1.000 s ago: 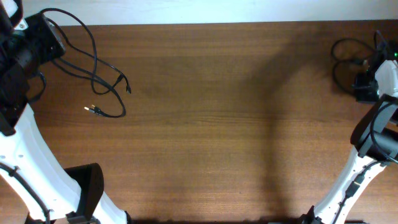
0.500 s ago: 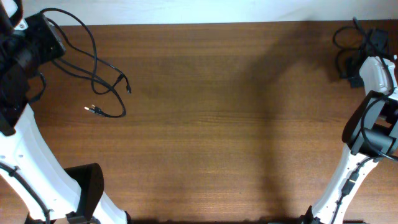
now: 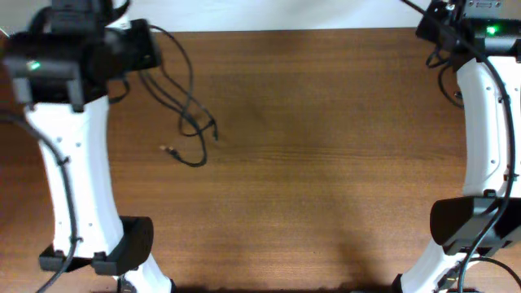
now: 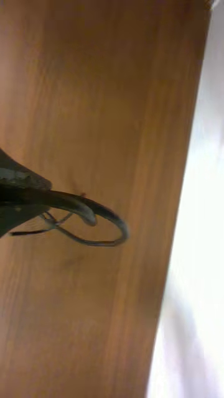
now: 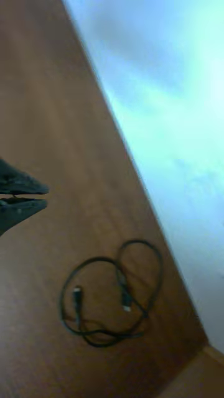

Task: Untangle cables

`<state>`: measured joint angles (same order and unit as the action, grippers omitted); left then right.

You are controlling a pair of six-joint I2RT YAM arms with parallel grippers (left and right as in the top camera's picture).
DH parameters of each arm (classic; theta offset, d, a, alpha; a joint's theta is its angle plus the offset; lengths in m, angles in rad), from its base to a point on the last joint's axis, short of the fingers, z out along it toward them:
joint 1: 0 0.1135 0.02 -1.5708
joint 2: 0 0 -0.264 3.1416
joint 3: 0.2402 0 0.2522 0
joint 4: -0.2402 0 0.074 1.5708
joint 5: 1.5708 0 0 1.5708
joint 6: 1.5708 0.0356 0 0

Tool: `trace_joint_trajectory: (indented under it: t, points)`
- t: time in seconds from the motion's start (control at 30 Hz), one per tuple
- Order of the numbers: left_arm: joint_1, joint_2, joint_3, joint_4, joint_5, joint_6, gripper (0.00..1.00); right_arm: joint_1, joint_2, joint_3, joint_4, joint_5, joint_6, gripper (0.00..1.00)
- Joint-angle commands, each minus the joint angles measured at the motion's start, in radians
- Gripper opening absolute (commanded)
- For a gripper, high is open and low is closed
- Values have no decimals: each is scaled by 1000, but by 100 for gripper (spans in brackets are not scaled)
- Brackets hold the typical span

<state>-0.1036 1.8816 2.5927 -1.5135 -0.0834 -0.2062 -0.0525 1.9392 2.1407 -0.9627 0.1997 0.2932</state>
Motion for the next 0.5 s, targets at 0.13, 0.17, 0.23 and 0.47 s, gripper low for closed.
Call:
trace_joint_trajectory:
  t: [0.13,0.17,0.23,0.47]
  points:
    - [-262,87,-171,238,55,-71,0,131,-27,-2,-68,-76,-54,4]
    - [-299,122,-171,250,85,-71,0,148,-42,6,-70,-76,-54,4]
    - [-350,177,-171,266,117,-84,0,163,-62,22,-82,-76,-54,4]
    - [-422,269,-168,320,118,-85,1,163,-72,40,-126,-57,-93,4]
